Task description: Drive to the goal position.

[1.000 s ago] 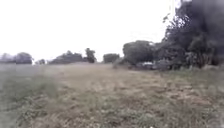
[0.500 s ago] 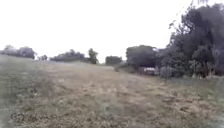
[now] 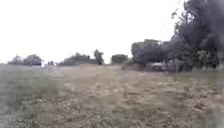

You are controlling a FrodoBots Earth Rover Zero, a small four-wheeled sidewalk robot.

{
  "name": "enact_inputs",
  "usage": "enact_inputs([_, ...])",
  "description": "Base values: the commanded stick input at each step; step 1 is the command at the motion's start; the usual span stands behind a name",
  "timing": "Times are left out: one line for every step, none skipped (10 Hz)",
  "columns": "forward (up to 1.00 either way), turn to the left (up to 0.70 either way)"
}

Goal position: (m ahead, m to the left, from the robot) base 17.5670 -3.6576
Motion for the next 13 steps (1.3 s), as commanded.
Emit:
enact_inputs([0.70, 0.00])
enact_inputs([0.70, 0.00])
enact_inputs([0.70, 0.00])
enact_inputs([0.70, 0.00])
enact_inputs([0.70, 0.00])
enact_inputs([0.70, 0.00])
enact_inputs([0.70, 0.00])
enact_inputs([0.70, 0.00])
enact_inputs([0.70, 0.00])
enact_inputs([0.70, 0.00])
enact_inputs([0.70, 0.00])
enact_inputs([0.70, 0.00])
enact_inputs([0.70, 0.00])
